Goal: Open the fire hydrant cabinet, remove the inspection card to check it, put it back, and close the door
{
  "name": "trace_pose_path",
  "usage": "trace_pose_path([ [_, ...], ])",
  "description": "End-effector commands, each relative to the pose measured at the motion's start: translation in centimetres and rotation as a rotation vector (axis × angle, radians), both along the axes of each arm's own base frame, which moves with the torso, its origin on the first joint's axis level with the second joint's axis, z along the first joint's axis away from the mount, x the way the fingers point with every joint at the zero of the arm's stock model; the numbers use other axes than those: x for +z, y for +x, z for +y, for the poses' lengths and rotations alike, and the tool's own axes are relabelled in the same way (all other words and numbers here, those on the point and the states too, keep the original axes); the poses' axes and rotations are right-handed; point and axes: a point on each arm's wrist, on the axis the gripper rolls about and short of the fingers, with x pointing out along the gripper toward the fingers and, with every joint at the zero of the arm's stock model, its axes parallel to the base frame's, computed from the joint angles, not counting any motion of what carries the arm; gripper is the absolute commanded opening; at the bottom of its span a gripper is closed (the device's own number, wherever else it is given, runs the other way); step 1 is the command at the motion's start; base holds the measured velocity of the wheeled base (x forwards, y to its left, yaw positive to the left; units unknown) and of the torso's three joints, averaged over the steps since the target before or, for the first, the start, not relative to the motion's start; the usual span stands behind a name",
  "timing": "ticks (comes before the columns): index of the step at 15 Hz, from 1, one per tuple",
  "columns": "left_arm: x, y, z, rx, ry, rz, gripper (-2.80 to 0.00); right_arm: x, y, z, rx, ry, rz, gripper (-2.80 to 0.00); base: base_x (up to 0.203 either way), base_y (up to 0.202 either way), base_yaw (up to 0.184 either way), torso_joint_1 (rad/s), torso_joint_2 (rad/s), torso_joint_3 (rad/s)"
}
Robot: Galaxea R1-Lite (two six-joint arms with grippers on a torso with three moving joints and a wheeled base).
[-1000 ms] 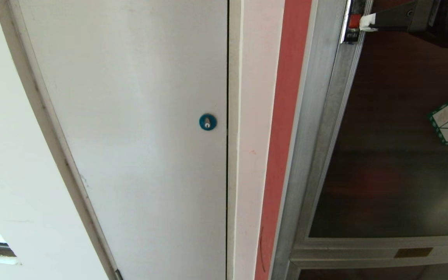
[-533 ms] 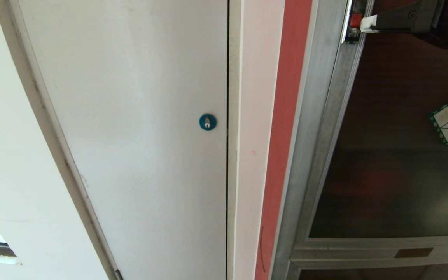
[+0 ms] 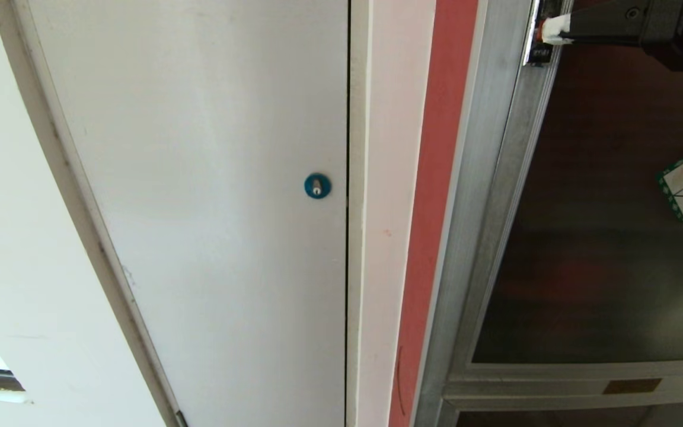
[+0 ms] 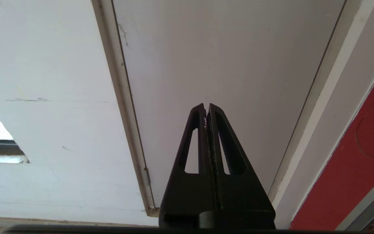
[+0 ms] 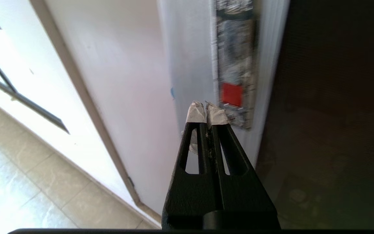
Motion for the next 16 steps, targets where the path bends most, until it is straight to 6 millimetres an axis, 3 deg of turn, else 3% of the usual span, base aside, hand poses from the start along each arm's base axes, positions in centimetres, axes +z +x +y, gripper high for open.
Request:
trace_pose_path([
  [1,0.0,0.0,0.0,0.000,0.000,0.001,-2.80,-0.1,0.2,0.1,-0.001,0.000,0.002,-2.80,0.000,0.000,0.000,0.000,0.00,0.000],
  [11,0.0,0.0,0.0,0.001,0.000,0.001,-2.80,-0.9,1.7,0.2,-0.059,-0.006,0.007,-2.80,0.000,0.000,0.000,0.000,0.00,0.000],
  [16,0.0,0.0,0.0,0.001,0.000,0.001,-2.80,-0.6,1.2,-0.1,-0.073,0.001,-0.006,-2.80,0.000,0.000,0.000,0.000,0.00,0.000],
])
